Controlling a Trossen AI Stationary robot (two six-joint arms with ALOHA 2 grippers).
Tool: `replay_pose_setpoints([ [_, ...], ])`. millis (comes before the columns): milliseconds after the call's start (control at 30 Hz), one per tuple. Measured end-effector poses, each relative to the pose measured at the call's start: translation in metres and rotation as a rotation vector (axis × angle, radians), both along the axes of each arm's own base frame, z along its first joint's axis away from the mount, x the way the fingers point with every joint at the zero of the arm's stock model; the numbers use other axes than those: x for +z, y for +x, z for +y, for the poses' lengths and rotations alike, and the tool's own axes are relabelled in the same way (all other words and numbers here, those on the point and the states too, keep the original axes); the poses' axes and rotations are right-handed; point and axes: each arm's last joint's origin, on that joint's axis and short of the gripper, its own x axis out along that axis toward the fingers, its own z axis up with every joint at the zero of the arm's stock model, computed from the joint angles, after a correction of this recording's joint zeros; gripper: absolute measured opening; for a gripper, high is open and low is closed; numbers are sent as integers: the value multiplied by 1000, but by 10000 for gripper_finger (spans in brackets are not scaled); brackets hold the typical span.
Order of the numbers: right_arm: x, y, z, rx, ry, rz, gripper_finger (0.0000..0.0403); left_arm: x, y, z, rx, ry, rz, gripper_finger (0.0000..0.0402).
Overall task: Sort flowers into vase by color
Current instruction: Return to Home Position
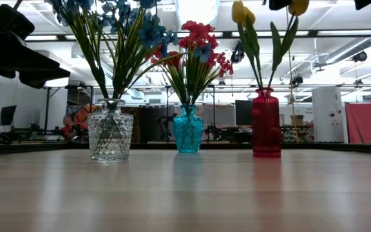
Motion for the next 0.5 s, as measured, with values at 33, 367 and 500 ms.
replay_pose_setpoints([
  [33,1,0,1,10,1,-3,361,0,0,0,0,0,0,172],
  [367,16,-2,9,55,8,-7,361,0,0,0,0,0,0,172],
  [500,21,-3,9,53,2,10,361,0,0,0,0,0,0,172],
])
